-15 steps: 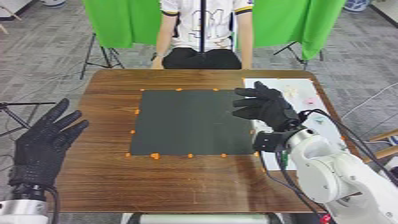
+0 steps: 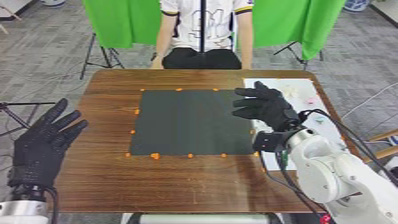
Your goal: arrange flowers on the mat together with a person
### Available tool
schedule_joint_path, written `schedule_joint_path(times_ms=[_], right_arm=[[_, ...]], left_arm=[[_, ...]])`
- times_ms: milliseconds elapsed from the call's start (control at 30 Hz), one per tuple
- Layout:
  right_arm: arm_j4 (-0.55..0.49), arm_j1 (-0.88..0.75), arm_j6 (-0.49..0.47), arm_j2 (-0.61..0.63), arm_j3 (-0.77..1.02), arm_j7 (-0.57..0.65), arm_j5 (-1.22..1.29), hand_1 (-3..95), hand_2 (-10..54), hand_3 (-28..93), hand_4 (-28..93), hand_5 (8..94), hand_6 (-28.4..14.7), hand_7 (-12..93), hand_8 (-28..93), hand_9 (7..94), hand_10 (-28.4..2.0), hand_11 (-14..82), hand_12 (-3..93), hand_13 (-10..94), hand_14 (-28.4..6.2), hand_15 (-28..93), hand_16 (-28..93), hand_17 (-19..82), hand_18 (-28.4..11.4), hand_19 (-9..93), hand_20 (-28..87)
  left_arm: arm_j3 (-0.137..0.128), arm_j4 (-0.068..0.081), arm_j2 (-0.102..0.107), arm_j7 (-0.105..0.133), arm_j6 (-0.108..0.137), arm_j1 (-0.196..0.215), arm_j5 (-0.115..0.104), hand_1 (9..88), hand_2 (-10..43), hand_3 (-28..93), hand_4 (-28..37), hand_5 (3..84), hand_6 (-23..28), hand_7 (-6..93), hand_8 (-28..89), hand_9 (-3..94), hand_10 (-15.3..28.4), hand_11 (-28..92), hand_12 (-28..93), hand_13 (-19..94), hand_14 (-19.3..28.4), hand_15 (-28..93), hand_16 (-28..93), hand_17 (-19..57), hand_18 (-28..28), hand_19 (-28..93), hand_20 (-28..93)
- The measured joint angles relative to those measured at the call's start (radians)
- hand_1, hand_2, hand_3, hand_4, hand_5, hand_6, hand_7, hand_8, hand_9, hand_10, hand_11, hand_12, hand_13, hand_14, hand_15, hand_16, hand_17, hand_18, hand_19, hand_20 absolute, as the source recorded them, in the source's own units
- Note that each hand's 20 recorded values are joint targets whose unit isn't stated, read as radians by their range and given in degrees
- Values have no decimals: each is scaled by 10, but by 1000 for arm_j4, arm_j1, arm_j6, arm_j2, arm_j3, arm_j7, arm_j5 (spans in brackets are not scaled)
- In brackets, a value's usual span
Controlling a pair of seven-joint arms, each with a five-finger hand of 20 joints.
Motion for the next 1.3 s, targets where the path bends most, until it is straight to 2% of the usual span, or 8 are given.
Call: schedule_joint_path(times_ms=[167, 500, 867, 1000, 1167, 1300], right_arm=[[0, 5, 0, 0, -6, 0, 1, 166, 124, 709, -264, 542, -28, 137, -123, 590, -168, 130, 128, 491, -201, 357, 68, 116, -205, 559, 73], [0, 12, 1, 1, -14, 1, 1, 165, 124, 710, -264, 541, -28, 136, -122, 590, -168, 130, 127, 491, -202, 360, 69, 116, -205, 560, 74], [0, 11, 0, 1, -12, -1, 1, 165, 123, 711, -264, 542, -28, 136, -123, 590, -168, 130, 128, 492, -202, 361, 69, 115, -206, 560, 76], [0, 11, 0, 2, -12, -2, 2, 165, 124, 710, -264, 542, -28, 135, -123, 590, -168, 130, 128, 491, -202, 361, 69, 115, -206, 560, 76], [0, 11, 0, 2, -12, -2, 2, 164, 124, 710, -264, 542, -28, 135, -122, 589, -168, 129, 127, 492, -202, 361, 69, 115, -206, 560, 76], [0, 12, 0, 1, -12, 0, 2, 164, 124, 711, -264, 542, -27, 135, -122, 589, -168, 129, 127, 492, -202, 362, 69, 115, -206, 560, 76]], left_arm=[[3, 0, 1, 0, 1, 0, 2, 213, 72, 759, -243, 326, 57, 91, -81, 310, 154, 174, 114, 195, 218, 400, -51, -84, 159, 327, 133], [2, 1, -33, -44, -3, -20, 26, 213, 72, 758, -242, 326, 57, 90, -81, 310, 154, 174, 114, 194, 219, 402, -52, -84, 159, 327, 134], [2, 1, -27, -41, -3, -20, 24, 214, 71, 759, -242, 326, 57, 89, -81, 310, 154, 173, 114, 194, 219, 401, -52, -84, 159, 328, 133], [2, 1, -24, -31, -2, -15, 21, 213, 71, 760, -242, 326, 57, 89, -80, 310, 154, 174, 114, 194, 219, 401, -52, -84, 158, 326, 133], [2, 0, -4, -9, 1, -7, 4, 214, 72, 759, -243, 326, 57, 89, -80, 310, 154, 174, 114, 195, 219, 402, -52, -84, 158, 326, 133], [1, 0, 3, -6, 2, -2, -2, 213, 72, 759, -242, 326, 57, 89, -80, 311, 154, 174, 114, 195, 219, 401, -52, -84, 158, 327, 133]])
